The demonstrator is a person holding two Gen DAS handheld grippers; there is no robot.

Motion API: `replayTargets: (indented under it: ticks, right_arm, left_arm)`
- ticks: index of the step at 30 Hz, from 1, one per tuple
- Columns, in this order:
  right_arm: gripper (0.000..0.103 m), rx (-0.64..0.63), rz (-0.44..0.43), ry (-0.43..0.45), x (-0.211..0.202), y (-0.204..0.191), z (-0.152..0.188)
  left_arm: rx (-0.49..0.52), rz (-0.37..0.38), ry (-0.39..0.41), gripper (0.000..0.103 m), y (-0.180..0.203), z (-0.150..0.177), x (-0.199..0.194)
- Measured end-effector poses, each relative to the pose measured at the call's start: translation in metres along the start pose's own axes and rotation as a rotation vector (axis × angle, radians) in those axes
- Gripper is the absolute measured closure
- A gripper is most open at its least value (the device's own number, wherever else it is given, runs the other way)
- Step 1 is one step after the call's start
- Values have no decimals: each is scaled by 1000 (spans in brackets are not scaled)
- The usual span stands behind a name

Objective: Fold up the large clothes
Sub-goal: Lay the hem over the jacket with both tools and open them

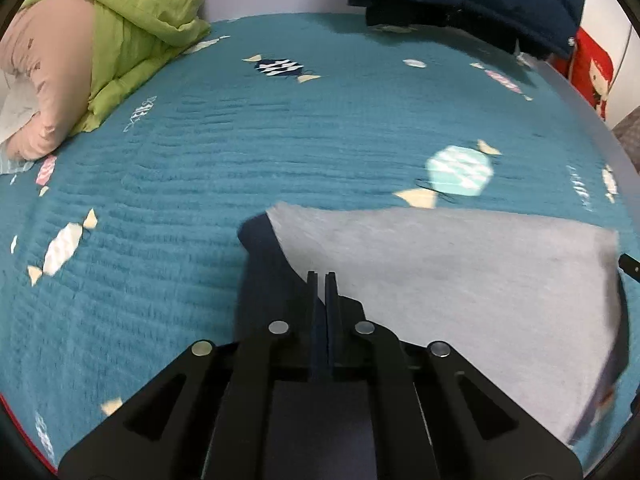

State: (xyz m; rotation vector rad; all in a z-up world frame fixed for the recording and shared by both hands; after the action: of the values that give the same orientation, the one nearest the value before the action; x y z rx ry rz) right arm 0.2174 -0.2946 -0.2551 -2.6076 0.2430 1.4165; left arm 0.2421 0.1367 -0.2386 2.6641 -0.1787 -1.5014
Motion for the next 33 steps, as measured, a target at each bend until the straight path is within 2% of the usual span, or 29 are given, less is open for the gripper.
replayTargets:
  ticks: [1, 3, 7, 8, 9, 10, 11, 13, 15, 18, 20, 23, 25, 28, 30, 33]
  right_arm:
    - [30, 17, 3, 0, -2, 9, 1]
    - [28, 66, -57, -29, -6, 30, 9]
    - [24, 174, -175, -187, -5, 67, 42]
    - [24, 202, -180, -207, -7, 75, 51]
    - [24, 235, -183, -225, -8, 82, 61]
    - [24, 281, -223, -253, -10, 88, 75]
    - [24, 337, -307, -285, -11, 91, 91]
    - [24, 431, -427, -341, -10, 93, 117]
    - [24, 471, -481, -318, -15, 96, 130]
    - [24, 566, -586, -322, -18, 101, 140]
    - [23, 667, -735, -361, -13, 98, 148]
    - [21, 635, -707, -349, -8, 91, 144]
    - [13, 599, -696, -341, -7, 81, 132]
    - [13, 551, -678, -334, 1, 76, 112]
    - [12, 536, -698, -340, 10, 70, 99]
    - [11, 589, -805, -355, 30, 63, 80]
  left_arm:
    - [3, 2, -2, 94, 3, 5, -9]
    - [16, 21, 1, 84, 8, 17, -22]
    - [38, 14, -18, 83, 11, 42, -42]
    - [32, 11, -23, 81, 10, 48, -45]
    - [17, 8, -31, 73, 8, 56, -49]
    - [2, 8, -36, 69, 7, 62, -51]
    - [-14, 8, -39, 62, 6, 68, -52]
    - [-45, 15, -56, 60, 6, 83, -54]
    - [-68, 14, -76, 51, 7, 95, -54]
    - [-127, 28, -110, 48, 7, 114, -55]
    - [-161, 52, -124, 48, 8, 122, -59]
    - [-210, 111, -89, 42, 12, 129, -72]
    - [-189, 104, -80, 42, 16, 128, -76]
    - [-157, 77, -70, 42, 19, 124, -79]
    - [-172, 92, -62, 42, 19, 124, -81]
    - [-197, 100, -67, 42, 19, 128, -79]
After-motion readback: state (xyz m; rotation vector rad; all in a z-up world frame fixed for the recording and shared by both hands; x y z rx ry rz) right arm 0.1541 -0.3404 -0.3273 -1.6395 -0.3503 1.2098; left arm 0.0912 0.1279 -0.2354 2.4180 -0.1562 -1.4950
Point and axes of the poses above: each gripper's, at about its wrist camera, not at the fingertips, and x roughly the way its jaws point, y to its right, z to its underside, the point moved 4 cm from there along x, roughly the way its jaws point, and after that the axes turned 9 degrees about z, right-handed, at the moved point
